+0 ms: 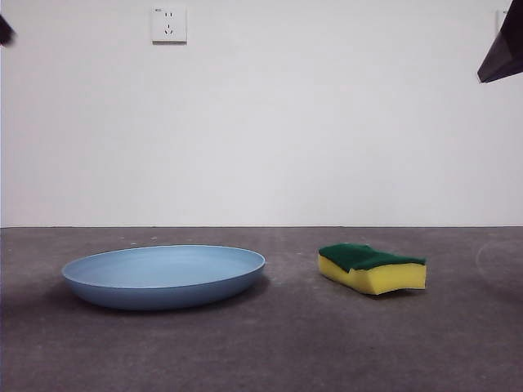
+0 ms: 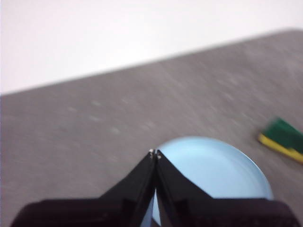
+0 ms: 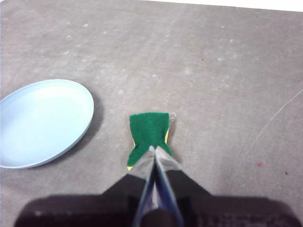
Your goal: Pick up the plate,pick up the cloth,clean the plate with the cloth
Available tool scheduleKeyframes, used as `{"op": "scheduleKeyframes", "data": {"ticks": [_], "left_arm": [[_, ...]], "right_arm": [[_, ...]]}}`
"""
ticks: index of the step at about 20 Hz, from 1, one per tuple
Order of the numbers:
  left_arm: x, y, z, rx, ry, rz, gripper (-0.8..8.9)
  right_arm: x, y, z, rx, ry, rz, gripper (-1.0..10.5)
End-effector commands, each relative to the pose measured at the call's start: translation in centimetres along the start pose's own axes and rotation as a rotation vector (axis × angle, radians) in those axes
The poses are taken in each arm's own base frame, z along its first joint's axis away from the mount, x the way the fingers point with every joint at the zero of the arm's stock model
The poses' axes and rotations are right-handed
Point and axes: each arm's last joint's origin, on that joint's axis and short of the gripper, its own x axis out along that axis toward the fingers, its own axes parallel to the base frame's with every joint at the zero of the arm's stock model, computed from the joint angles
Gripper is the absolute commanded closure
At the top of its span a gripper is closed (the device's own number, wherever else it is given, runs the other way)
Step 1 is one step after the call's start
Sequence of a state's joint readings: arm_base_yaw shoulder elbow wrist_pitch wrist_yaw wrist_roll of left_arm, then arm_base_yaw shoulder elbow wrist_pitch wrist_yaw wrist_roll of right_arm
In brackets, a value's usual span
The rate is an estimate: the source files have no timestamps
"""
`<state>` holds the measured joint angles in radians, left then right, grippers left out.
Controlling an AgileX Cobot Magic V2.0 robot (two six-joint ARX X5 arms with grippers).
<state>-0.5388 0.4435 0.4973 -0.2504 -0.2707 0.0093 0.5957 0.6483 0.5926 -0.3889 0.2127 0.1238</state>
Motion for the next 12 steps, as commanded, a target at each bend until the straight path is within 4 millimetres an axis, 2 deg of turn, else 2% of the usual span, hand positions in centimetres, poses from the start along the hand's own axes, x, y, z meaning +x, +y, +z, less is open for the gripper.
{"op": "scheduleKeyframes", "data": {"ticks": [1,4,9,12], "left_arm": [[-0.7,1.3,-0.5,-0.016,-0.063,0.044,8.17],[-1.2,2.5,-2.9,-0.043,-0.148,0.099,8.16],[-0.8,3.1,-8.4,-0.105,-0.181,0.142,8.17],[-0.3,3.2,-10.2,-0.131,-0.151,0.162,8.17]], "right_arm": [[0.1,0.0,-0.1,0.010,-0.001,-0.002,9.5],[0.1,0.0,-0.1,0.010,-0.001,-0.002,9.5],[0.1,0.0,-0.1,0.010,-0.001,-0.002,9.5],[0.1,0.0,-0.1,0.010,-0.001,-0.002,9.5]]}}
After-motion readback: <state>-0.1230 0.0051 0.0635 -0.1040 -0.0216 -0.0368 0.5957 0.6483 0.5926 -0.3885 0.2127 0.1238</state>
